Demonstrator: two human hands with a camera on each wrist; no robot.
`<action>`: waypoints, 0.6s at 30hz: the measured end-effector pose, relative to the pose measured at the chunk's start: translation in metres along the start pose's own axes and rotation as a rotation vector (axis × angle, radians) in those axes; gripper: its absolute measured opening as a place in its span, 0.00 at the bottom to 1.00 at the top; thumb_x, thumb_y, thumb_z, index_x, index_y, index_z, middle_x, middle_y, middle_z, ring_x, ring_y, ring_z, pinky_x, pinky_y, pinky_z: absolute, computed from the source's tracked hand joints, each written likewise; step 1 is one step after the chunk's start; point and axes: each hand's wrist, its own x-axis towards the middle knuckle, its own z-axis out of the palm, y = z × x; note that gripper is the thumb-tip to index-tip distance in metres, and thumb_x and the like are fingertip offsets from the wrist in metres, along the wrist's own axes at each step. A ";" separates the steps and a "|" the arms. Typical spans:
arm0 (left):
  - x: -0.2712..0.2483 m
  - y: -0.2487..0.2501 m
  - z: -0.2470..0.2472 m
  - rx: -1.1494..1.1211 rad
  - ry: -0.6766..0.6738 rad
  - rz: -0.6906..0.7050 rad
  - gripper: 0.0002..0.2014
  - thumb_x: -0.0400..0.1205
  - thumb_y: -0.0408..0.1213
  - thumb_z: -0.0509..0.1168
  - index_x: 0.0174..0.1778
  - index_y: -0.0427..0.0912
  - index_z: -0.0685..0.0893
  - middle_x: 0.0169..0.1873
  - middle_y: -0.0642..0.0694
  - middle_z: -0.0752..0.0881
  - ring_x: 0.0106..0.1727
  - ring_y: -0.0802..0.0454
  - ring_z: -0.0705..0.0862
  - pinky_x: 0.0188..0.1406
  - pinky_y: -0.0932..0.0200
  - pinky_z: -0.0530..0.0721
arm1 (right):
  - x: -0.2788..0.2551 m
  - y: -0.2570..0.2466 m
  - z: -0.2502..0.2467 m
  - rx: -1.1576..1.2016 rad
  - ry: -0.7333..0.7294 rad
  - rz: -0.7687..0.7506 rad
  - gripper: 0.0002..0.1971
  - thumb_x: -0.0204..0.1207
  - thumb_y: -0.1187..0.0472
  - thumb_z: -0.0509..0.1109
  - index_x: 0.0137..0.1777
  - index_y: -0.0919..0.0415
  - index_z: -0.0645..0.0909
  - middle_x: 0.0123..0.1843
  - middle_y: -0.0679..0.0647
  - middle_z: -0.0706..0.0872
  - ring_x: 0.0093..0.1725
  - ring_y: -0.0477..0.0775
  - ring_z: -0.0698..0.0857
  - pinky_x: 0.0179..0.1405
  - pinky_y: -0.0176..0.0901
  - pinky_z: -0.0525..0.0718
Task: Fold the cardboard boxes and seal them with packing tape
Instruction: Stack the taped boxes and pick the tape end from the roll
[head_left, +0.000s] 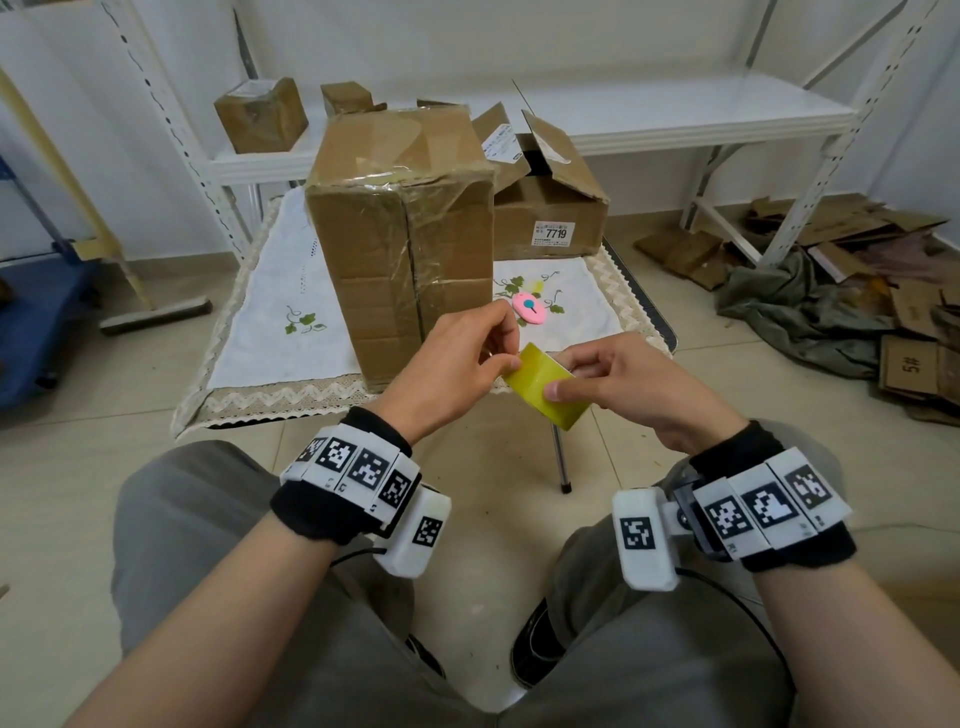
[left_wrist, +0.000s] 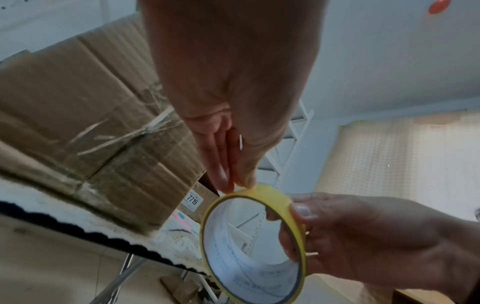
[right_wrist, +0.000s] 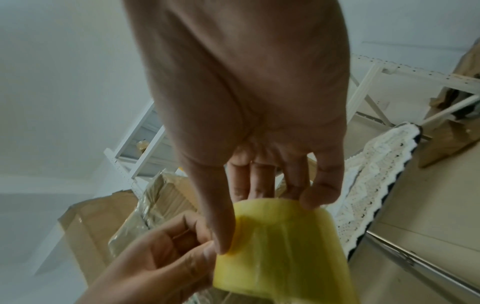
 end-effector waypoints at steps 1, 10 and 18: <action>0.000 0.000 0.000 0.025 -0.011 0.003 0.08 0.79 0.30 0.74 0.41 0.43 0.80 0.38 0.51 0.85 0.41 0.53 0.84 0.42 0.52 0.83 | 0.001 -0.001 0.001 -0.007 0.012 -0.001 0.04 0.76 0.63 0.79 0.49 0.59 0.92 0.36 0.54 0.90 0.33 0.39 0.82 0.33 0.21 0.75; -0.003 0.005 -0.002 -0.065 0.030 -0.029 0.08 0.80 0.29 0.73 0.43 0.40 0.79 0.38 0.49 0.85 0.38 0.53 0.83 0.37 0.65 0.78 | 0.005 0.003 -0.002 -0.099 0.132 0.092 0.04 0.78 0.63 0.76 0.50 0.62 0.90 0.37 0.54 0.84 0.37 0.45 0.78 0.34 0.36 0.70; 0.005 0.021 -0.012 -0.143 -0.053 -0.041 0.12 0.77 0.28 0.76 0.48 0.39 0.78 0.40 0.56 0.83 0.37 0.53 0.83 0.34 0.66 0.81 | 0.000 0.006 0.002 -0.047 0.102 0.067 0.08 0.78 0.60 0.77 0.48 0.66 0.89 0.35 0.59 0.81 0.37 0.49 0.76 0.38 0.42 0.69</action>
